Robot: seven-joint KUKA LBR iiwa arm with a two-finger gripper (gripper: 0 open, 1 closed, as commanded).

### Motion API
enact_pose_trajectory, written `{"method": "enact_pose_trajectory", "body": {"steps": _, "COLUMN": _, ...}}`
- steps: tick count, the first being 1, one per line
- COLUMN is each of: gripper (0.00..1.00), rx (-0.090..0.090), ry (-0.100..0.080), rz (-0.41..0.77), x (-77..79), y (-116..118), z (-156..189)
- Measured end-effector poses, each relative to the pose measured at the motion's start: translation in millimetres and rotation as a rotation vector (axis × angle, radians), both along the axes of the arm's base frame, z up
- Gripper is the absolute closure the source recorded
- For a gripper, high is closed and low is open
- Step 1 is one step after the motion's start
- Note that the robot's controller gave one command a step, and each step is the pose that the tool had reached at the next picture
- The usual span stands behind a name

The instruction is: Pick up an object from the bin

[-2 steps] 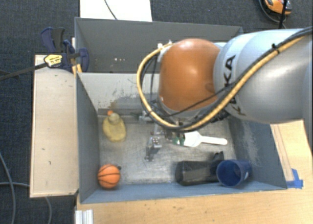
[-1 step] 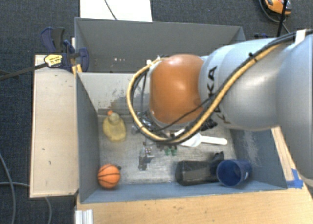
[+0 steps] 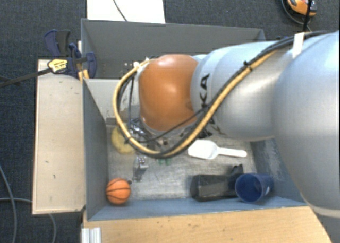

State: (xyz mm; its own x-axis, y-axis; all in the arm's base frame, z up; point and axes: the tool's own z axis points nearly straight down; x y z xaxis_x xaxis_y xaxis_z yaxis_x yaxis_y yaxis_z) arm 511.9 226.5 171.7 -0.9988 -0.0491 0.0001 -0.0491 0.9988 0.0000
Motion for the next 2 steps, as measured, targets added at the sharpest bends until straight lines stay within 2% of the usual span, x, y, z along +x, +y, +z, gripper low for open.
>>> {"method": "enact_pose_trajectory", "body": {"steps": 1, "gripper": 0.00, "rx": 0.003, "ry": -0.004, "rz": 0.125, "x": -17.0, "y": 25, "z": -25}}
{"method": "enact_pose_trajectory", "body": {"steps": 2, "gripper": 0.00, "rx": 0.002, "ry": -0.004, "rz": 0.177, "x": -30.8, "y": 19, "z": -75}}
